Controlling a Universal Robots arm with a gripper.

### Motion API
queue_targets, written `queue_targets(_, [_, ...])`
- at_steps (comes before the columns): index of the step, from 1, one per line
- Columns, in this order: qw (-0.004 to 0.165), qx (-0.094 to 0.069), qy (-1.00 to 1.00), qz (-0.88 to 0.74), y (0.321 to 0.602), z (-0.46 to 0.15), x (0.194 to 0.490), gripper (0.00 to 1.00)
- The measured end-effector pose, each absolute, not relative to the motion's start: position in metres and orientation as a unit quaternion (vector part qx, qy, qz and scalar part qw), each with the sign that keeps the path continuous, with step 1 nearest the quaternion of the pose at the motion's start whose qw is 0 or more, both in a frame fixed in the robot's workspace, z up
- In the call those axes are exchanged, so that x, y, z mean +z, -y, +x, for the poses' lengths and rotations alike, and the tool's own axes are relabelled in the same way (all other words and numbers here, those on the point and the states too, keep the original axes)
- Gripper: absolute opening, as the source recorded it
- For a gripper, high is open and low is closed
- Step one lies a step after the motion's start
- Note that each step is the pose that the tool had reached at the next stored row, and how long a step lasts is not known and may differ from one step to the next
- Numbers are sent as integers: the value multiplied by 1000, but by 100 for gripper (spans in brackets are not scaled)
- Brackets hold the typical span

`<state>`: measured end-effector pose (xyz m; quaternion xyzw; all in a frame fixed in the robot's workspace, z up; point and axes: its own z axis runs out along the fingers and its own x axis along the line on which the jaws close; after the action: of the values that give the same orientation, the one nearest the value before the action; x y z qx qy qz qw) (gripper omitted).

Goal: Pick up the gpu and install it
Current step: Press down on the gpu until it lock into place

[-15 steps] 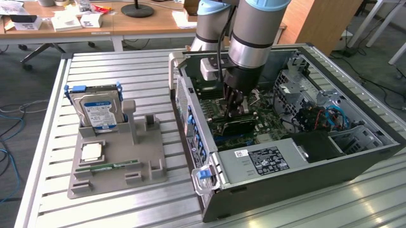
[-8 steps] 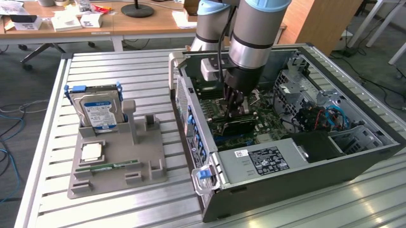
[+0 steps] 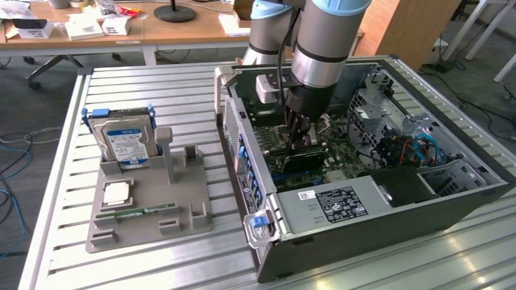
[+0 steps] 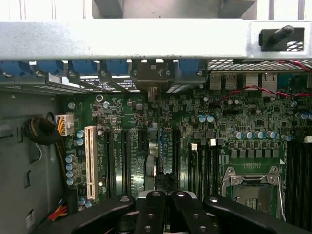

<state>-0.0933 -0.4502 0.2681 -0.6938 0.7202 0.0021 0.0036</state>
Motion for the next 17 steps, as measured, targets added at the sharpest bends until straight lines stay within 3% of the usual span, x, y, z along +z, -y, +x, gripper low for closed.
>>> queue_targets(17, [4,2,-720,-694,450,-91,267,11])
